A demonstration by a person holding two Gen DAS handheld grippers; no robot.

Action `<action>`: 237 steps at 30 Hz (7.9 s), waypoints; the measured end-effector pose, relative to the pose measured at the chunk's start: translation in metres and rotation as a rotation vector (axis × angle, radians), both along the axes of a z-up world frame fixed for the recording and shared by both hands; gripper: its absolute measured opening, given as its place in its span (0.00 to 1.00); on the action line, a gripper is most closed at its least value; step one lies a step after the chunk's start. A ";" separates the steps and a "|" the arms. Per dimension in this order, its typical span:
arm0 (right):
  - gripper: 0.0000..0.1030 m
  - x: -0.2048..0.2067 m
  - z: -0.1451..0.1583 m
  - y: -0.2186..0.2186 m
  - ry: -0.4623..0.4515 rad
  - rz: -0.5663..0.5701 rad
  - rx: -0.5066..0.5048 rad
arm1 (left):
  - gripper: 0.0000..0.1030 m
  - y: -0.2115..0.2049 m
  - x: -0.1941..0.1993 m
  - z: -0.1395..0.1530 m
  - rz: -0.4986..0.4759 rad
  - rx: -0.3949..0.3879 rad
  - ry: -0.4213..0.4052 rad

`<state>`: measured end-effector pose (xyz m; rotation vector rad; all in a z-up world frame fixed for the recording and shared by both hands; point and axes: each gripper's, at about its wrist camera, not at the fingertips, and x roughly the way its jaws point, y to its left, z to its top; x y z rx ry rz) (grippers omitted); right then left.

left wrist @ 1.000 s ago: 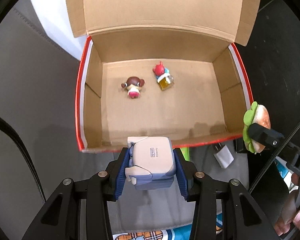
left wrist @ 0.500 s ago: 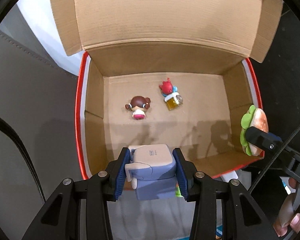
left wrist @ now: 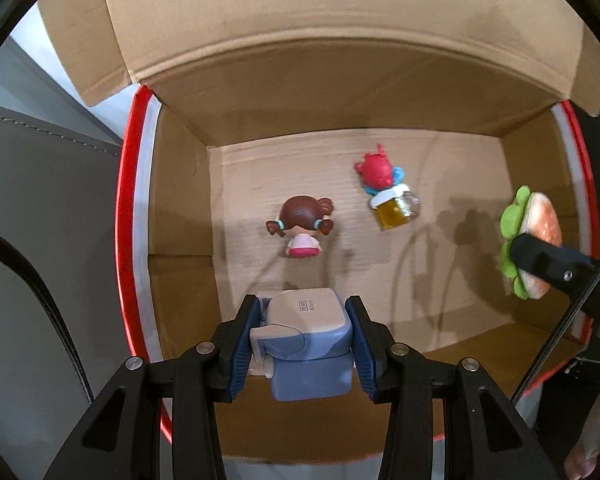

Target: Organize objects

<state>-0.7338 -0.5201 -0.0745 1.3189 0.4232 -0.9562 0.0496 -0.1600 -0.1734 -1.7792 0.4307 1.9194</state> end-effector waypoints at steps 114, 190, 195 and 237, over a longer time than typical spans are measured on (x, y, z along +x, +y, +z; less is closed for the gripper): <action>1.00 -0.012 0.193 0.081 0.042 -0.057 -0.484 | 1.00 -0.182 0.168 0.188 -0.004 0.322 0.359; 0.98 0.018 0.108 0.062 0.109 0.191 -0.342 | 1.00 -0.161 0.157 0.119 -0.049 0.298 0.233; 0.91 0.025 0.098 0.054 0.141 0.254 -0.324 | 1.00 -0.151 0.150 0.108 -0.048 0.289 0.212; 0.79 0.072 -0.027 -0.010 0.367 0.750 -0.081 | 0.75 -0.072 0.113 -0.008 -0.061 0.220 -0.004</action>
